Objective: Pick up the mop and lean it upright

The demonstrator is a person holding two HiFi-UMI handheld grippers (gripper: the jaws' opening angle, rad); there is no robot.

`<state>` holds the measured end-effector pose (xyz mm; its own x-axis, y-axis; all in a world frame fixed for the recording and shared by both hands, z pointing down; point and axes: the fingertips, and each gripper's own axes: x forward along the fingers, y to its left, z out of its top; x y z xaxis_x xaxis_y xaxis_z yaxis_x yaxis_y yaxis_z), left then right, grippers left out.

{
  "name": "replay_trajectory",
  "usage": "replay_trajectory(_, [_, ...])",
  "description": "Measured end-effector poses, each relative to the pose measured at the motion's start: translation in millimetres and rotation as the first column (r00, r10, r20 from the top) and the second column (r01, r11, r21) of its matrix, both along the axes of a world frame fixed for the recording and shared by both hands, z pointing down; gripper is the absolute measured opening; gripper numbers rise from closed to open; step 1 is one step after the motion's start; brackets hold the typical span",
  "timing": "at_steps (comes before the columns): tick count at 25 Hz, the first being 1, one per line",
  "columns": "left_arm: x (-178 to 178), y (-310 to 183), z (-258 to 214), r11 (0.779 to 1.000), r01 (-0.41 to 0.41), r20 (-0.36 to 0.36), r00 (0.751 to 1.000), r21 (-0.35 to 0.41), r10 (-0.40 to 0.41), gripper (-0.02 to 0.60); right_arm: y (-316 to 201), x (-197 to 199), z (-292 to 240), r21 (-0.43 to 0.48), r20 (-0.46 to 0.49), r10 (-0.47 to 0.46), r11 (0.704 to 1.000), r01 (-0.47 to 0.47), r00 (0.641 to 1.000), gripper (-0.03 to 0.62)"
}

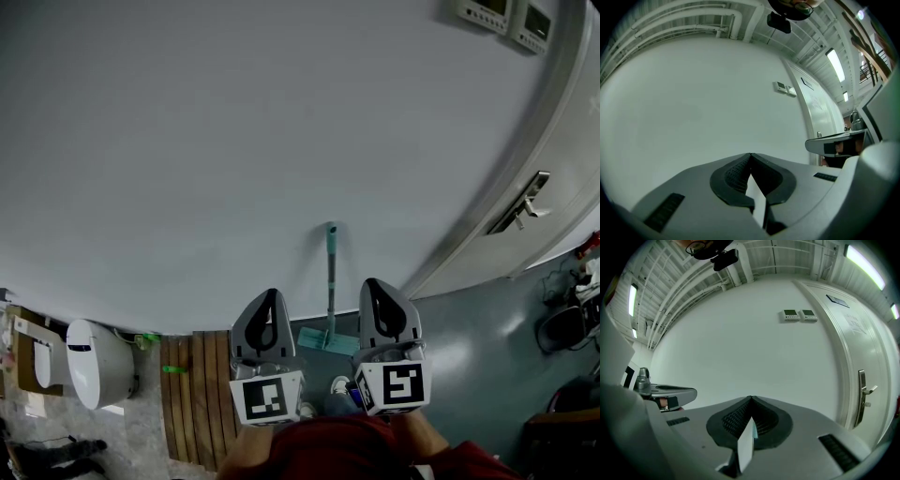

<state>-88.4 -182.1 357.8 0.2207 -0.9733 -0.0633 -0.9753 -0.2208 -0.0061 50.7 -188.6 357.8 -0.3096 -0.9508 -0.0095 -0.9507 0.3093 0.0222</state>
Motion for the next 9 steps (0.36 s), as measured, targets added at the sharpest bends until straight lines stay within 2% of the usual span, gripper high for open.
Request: replay_trajectory(9, [6.5, 1.4, 1.3, 1.0, -0.003, 0.004, 1.0, -0.007, 0.003, 0.014, 0.1, 5.0, 4.2, -0.007, 0.002, 0.004, 1.0, -0.004, 1.0, 0.017])
